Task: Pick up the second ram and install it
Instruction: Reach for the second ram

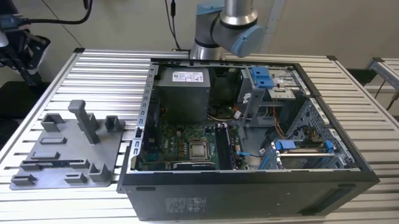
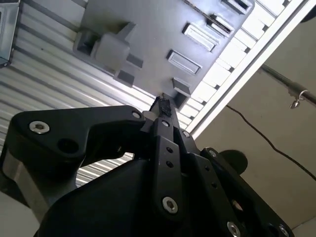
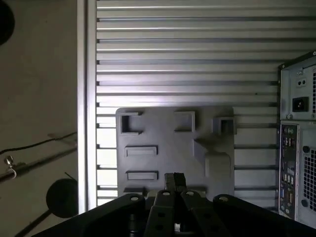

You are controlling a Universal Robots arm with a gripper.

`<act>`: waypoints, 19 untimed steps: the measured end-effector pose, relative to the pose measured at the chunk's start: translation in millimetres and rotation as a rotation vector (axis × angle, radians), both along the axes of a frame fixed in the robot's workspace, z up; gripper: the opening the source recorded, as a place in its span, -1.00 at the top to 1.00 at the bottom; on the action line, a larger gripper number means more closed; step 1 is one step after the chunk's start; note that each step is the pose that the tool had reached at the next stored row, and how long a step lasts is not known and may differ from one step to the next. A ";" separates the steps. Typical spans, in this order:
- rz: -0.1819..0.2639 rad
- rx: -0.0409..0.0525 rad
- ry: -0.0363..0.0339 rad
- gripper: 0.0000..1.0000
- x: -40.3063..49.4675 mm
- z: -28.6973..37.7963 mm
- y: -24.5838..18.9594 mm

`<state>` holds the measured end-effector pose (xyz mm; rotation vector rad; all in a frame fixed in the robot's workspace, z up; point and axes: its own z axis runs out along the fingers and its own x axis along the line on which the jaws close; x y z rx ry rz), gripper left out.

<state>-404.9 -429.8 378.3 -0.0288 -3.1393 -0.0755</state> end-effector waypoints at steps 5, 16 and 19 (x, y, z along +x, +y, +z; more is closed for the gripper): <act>0.000 0.0000 -0.0001 0.79 -1.2 -1.0 -14.0; 0.000 0.0000 0.0000 0.79 -3.3 -2.8 -42.0; 0.000 0.0000 0.0000 0.79 -3.6 -3.0 -47.4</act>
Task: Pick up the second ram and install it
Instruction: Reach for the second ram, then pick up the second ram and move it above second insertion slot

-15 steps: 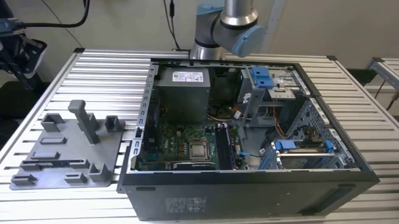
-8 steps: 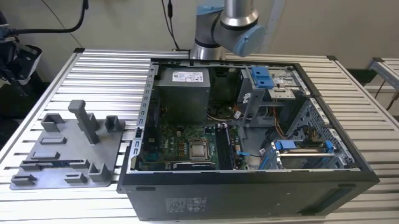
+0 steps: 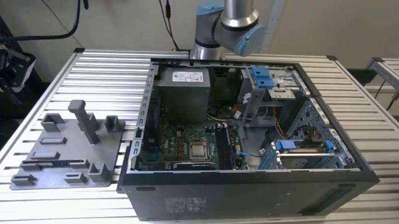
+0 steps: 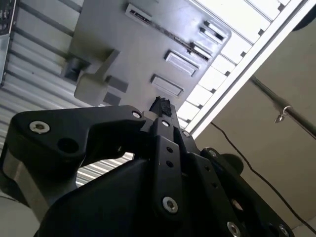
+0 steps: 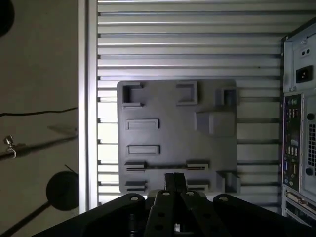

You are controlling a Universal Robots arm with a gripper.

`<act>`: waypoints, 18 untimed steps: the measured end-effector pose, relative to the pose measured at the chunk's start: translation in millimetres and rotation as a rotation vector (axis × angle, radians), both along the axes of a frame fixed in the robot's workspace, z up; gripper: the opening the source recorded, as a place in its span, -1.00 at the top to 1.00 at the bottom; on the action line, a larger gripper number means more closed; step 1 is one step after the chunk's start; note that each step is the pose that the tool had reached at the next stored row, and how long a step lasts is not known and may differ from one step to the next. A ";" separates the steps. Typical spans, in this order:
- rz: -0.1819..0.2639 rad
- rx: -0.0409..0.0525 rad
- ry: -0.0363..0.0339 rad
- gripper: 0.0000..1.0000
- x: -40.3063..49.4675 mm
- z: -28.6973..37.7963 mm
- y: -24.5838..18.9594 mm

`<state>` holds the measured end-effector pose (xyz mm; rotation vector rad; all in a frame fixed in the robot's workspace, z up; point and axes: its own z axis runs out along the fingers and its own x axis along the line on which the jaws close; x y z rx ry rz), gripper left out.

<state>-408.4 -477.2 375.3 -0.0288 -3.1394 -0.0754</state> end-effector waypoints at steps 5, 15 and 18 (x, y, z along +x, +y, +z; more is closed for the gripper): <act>0.000 0.0001 -0.0019 0.79 0.0 0.0 -0.4; 0.000 0.0001 -0.0045 0.79 -0.6 -0.1 -0.3; 0.022 -0.0011 -0.0058 0.79 -0.6 -0.1 1.5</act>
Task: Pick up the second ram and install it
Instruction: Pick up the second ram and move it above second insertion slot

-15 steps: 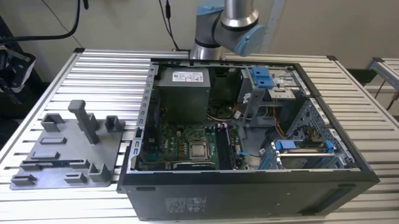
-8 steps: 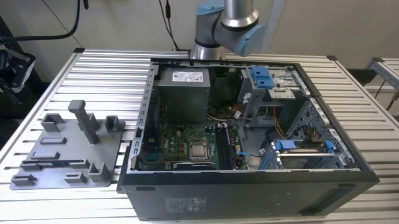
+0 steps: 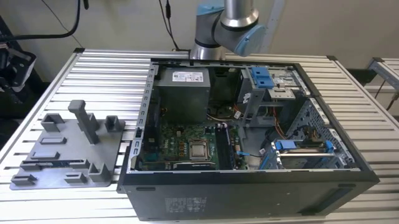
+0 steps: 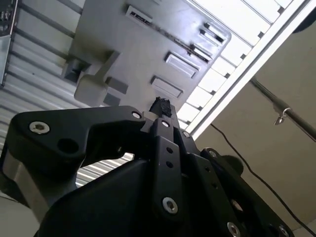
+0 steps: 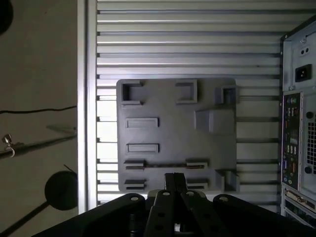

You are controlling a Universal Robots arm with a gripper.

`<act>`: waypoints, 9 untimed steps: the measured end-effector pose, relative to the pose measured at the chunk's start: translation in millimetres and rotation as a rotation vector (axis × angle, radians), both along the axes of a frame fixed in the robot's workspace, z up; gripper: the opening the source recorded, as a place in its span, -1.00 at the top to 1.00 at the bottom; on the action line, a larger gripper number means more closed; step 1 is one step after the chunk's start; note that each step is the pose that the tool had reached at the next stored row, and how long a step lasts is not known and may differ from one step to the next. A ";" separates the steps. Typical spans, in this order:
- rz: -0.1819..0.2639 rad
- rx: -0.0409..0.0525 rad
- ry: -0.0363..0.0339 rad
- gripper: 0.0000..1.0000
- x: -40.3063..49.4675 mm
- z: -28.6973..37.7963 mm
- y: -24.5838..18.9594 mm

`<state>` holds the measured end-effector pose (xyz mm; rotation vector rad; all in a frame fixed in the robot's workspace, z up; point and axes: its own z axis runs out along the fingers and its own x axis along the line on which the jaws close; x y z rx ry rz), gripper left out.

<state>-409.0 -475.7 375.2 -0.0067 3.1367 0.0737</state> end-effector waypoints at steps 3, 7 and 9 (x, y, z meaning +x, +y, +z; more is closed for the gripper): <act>0.051 -0.0006 -0.0001 0.79 -0.1 0.0 0.0; 0.087 -0.0006 -0.0001 0.79 0.0 0.1 0.0; 0.089 -0.0007 -0.0001 0.79 0.0 0.1 0.0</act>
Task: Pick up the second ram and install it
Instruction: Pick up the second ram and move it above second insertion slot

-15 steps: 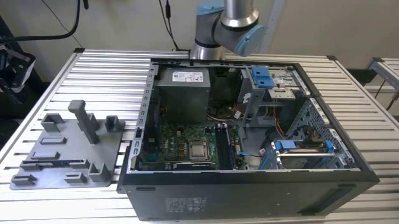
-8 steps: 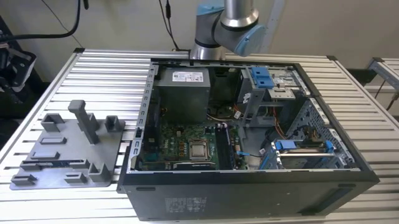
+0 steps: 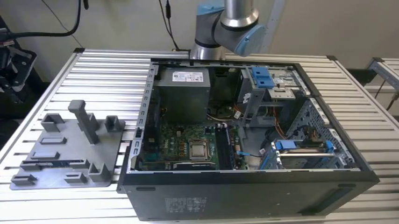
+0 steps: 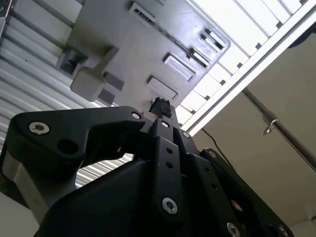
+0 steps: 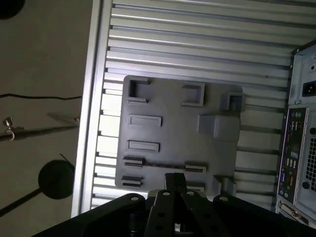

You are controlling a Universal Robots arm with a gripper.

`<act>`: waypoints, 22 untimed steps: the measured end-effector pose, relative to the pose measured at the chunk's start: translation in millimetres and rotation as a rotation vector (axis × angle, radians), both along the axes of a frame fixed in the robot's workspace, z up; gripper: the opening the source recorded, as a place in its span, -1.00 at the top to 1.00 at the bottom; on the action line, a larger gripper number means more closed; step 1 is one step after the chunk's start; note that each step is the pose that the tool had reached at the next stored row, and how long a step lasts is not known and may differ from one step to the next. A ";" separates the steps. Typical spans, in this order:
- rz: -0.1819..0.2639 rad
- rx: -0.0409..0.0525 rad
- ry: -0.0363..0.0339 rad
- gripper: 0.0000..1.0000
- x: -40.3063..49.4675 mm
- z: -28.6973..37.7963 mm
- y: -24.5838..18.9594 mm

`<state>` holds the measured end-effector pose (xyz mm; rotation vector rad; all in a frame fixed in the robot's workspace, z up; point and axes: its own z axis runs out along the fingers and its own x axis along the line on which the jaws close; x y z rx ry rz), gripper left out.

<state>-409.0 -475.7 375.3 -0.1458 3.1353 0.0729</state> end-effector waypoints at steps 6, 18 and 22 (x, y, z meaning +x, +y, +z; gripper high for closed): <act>0.076 0.0000 -0.0001 0.79 0.0 -0.1 -0.1; 0.282 -0.0001 -0.0003 0.79 -0.1 0.0 0.2; 0.353 -0.0001 -0.0003 0.79 -0.1 -0.1 0.2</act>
